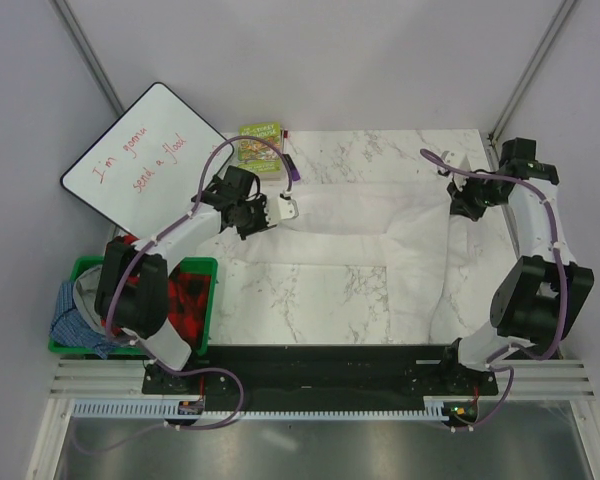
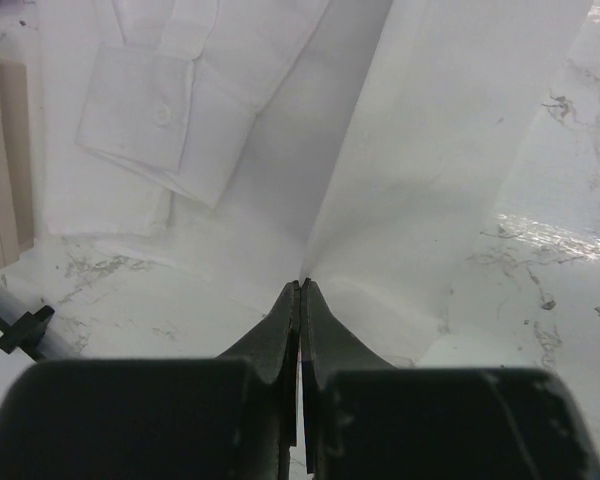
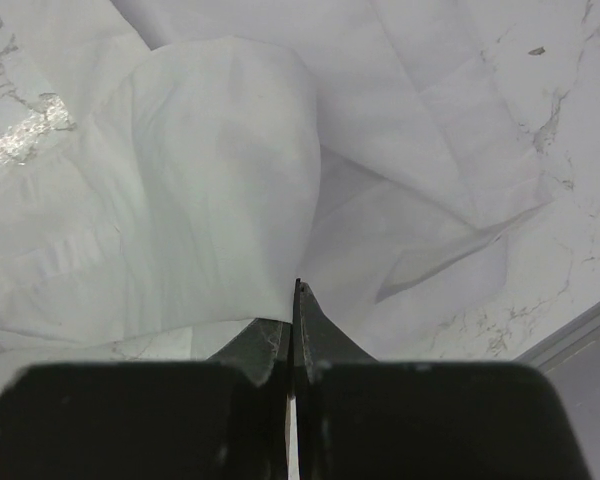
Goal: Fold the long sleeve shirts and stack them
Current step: Fold the shirt
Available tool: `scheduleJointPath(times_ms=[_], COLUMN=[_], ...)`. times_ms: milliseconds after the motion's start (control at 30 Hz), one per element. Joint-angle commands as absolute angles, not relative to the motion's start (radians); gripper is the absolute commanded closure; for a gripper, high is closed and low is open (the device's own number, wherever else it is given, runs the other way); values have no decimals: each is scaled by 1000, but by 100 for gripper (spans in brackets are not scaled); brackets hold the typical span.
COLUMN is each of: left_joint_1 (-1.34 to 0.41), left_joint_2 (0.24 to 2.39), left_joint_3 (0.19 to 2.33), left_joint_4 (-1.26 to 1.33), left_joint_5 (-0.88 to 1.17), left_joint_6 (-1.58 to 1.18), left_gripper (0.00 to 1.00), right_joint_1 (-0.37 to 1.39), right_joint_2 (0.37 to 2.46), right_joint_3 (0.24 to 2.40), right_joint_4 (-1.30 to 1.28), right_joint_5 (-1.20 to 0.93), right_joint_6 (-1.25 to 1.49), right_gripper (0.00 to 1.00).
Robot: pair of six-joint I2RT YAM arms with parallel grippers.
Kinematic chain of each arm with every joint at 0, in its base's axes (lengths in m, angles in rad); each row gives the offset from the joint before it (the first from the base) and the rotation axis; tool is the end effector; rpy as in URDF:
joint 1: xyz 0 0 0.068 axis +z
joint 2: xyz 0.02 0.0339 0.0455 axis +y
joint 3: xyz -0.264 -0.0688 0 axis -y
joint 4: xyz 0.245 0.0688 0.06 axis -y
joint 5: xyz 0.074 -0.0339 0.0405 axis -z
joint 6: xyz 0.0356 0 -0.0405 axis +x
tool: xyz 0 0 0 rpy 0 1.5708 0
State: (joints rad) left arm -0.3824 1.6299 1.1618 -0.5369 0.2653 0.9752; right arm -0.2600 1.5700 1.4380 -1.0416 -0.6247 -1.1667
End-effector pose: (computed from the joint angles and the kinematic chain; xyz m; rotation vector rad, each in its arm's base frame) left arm 0.3114 -0.1353 0.2286 1.6612 1.9033 -0.1078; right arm 0.3053 -0.0597 0.3099 -1.2059 2.1147 0.2733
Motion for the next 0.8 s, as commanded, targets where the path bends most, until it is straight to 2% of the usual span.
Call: scheduleJointPath(times_ms=[0, 767], left_joint_1=[-377, -336], left_joint_2=[1677, 1747], left_joint_3=[1226, 1249], left_joint_4=[-508, -497], left_joint_5=[279, 276], left_joint_6=[1032, 1042], left_gripper=[98, 98], right_joint_1=[-245, -192], right_joint_2=[1623, 1839], right_joint_3=[1493, 1586], right_joint_4=[-950, -810], right_joint_5=[-624, -545], right_joint_6=[-1138, -1108], right_gripper=[100, 99])
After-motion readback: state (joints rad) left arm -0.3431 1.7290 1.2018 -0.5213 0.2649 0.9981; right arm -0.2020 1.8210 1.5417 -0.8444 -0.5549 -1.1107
